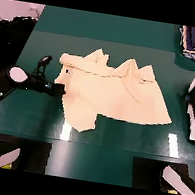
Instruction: Fold the shirts.
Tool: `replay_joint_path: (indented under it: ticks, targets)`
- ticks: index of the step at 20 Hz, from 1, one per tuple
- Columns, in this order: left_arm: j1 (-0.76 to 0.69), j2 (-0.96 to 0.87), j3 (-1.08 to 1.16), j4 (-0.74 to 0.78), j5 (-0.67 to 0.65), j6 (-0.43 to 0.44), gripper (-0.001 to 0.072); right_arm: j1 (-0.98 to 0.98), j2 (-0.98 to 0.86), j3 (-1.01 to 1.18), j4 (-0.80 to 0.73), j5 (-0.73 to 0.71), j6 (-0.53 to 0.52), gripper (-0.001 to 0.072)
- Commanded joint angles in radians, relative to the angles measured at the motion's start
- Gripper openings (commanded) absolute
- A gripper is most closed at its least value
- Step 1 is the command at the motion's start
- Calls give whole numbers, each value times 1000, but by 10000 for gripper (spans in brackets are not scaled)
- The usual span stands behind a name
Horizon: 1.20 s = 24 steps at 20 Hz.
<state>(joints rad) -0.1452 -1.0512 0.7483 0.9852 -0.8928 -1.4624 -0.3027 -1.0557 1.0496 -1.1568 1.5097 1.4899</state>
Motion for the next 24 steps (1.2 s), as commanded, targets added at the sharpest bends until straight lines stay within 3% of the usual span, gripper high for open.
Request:
replay_joint_path:
  ticks: [1, 6, 13, 14, 15, 17, 18, 21, 24]
  targets:
    - [0, 1, 36, 2, 2, 4, 27, -223, 114, -373, 26, -105, -27, 484]
    - [0, 1, 36, 1, 2, 3, 27, -330, 133, -608, 193, -285, -105, 432]
    - [0, 1, 36, 1, -7, 3, 27, -157, -52, -510, 223, -444, -111, 425]
    - [-1, 1, 36, 1, -9, 3, 27, -135, -73, -487, 223, -451, -111, 368]
    - [0, 1, 36, 1, -13, 3, 27, -110, -90, -465, 219, -455, -111, 235]
    - [0, 5, 36, 2, -37, -4, 26, -66, -107, -433, 219, -463, -113, 51]
    - [0, 18, 39, 9, -45, -4, 26, -48, -103, -419, 219, -463, -119, 16]
    - [14, 100, 106, 83, -77, -43, 26, 14, -26, -332, 219, -451, -130, 15]
    - [81, 202, 310, 153, -175, -52, 26, 65, 97, -142, 219, -451, -130, 15]
